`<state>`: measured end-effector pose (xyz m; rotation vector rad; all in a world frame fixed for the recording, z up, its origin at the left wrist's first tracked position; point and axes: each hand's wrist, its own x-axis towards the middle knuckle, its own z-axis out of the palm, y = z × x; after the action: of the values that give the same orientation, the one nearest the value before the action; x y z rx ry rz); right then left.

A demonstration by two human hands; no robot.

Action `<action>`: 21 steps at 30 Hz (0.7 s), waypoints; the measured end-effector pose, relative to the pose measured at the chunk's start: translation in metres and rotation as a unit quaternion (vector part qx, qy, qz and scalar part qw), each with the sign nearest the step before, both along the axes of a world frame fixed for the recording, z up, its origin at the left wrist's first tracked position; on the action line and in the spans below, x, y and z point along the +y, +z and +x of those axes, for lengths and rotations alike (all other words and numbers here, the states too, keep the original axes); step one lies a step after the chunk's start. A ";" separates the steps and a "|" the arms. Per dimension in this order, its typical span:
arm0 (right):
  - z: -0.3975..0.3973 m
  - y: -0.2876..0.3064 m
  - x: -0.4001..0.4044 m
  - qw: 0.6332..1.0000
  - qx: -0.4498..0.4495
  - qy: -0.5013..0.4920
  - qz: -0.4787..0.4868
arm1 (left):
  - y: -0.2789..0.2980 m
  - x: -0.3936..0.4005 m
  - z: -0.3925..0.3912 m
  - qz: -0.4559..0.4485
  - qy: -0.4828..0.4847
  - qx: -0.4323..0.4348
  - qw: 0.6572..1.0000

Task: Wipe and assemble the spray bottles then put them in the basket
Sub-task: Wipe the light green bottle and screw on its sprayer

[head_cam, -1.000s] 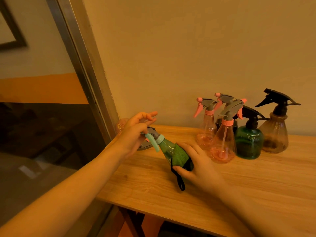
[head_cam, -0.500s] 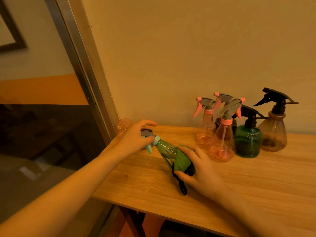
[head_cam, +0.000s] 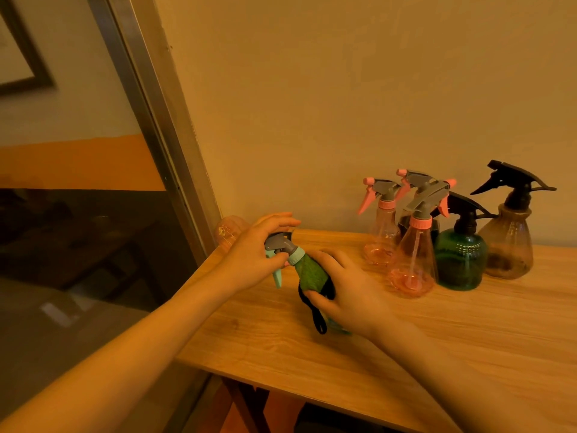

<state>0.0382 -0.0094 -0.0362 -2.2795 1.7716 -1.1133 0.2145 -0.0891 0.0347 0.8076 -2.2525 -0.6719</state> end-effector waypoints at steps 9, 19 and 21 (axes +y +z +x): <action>-0.001 -0.005 0.000 1.000 0.023 -0.006 0.000 | -0.007 -0.001 0.005 -0.012 -0.003 0.014 1.000; -0.023 -0.032 0.027 0.996 -0.089 0.020 0.013 | -0.009 0.000 0.010 -0.015 0.009 0.004 1.000; -0.026 -0.037 0.032 0.993 -0.118 0.027 0.003 | -0.006 0.002 0.008 -0.017 0.006 -0.001 1.000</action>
<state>0.0126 0.0226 -0.0729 -2.0762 1.6134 -1.3041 0.2226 -0.0872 0.0283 0.8039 -2.2534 -0.6253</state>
